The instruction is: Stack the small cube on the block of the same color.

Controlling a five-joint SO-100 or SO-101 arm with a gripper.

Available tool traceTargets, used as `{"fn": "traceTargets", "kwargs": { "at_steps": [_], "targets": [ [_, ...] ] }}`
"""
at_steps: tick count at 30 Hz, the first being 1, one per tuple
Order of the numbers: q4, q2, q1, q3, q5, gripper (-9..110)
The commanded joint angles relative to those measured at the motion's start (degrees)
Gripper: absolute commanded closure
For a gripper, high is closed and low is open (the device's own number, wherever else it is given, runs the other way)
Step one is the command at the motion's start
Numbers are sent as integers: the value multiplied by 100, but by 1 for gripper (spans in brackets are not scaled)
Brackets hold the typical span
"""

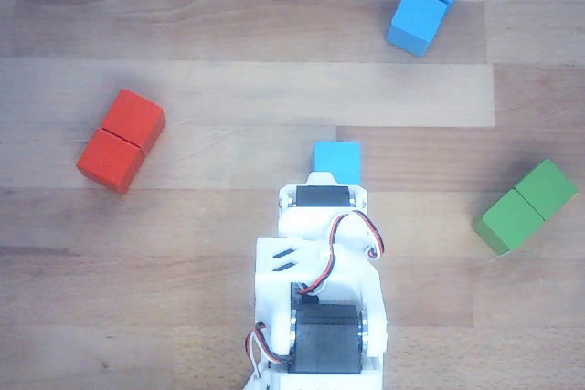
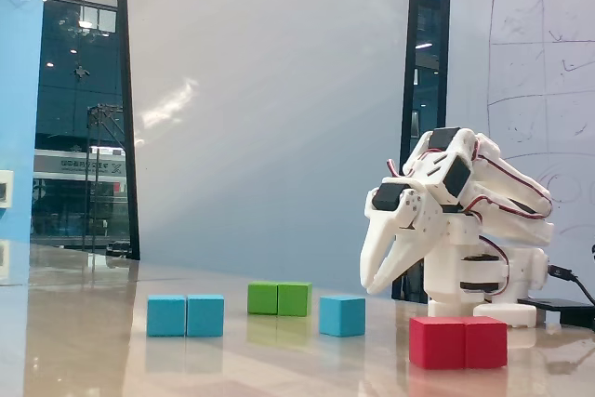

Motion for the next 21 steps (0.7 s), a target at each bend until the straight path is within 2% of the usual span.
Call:
{"fn": "traceTargets", "kwargs": {
  "at_steps": [1, 21],
  "targets": [
    [26, 167, -79, -70, -35, 101],
    [0, 123, -97, -79, -44, 101]
  ]
}}
